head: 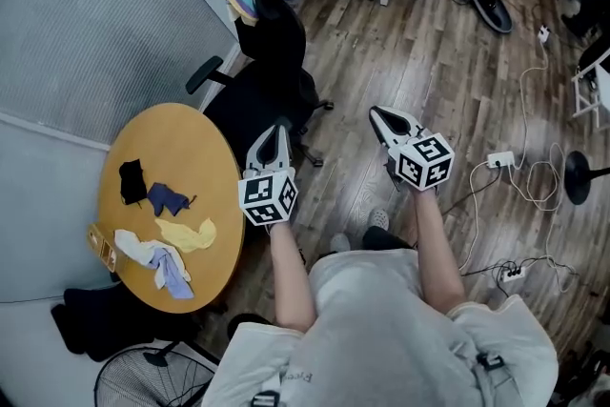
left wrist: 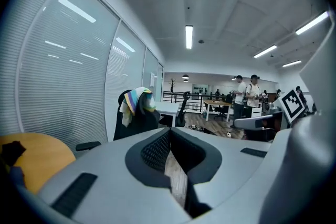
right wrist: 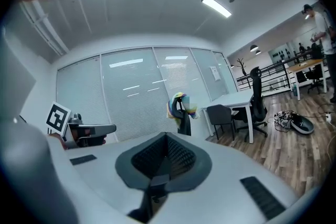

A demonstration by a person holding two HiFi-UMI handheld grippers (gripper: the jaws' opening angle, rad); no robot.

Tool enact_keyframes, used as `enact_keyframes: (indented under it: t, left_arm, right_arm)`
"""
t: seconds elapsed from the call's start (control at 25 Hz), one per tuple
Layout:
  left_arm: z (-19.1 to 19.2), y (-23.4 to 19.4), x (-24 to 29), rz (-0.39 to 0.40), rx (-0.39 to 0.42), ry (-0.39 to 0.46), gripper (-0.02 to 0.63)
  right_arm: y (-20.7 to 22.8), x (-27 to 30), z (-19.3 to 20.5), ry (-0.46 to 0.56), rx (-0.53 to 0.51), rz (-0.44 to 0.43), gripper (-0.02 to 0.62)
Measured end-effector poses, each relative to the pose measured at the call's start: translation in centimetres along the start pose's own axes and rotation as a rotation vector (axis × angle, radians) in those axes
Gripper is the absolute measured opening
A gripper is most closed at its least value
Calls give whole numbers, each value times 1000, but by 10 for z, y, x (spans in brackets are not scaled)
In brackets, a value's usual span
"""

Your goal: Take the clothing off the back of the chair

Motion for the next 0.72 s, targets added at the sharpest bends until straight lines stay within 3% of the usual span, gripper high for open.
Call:
enact_keyframes:
  t: [0.24, 0.72]
  left_arm:
    - [-8, 19, 11, -74, 48, -39, 28]
    - [0, 20, 33, -94, -27, -65, 28]
  right_arm:
    - [35, -6, -8, -1, -3, 121, 21]
    - [63, -9, -3, -21, -7, 100, 21]
Point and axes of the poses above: the fingertips, and each gripper's own axes: x forward along the fingers, y to its right, z out of its underside, the point moved 10 cm from there along -x, backward along the fingers, and after that the axes turned 11 degrees about -y, right-handed, at the moved point
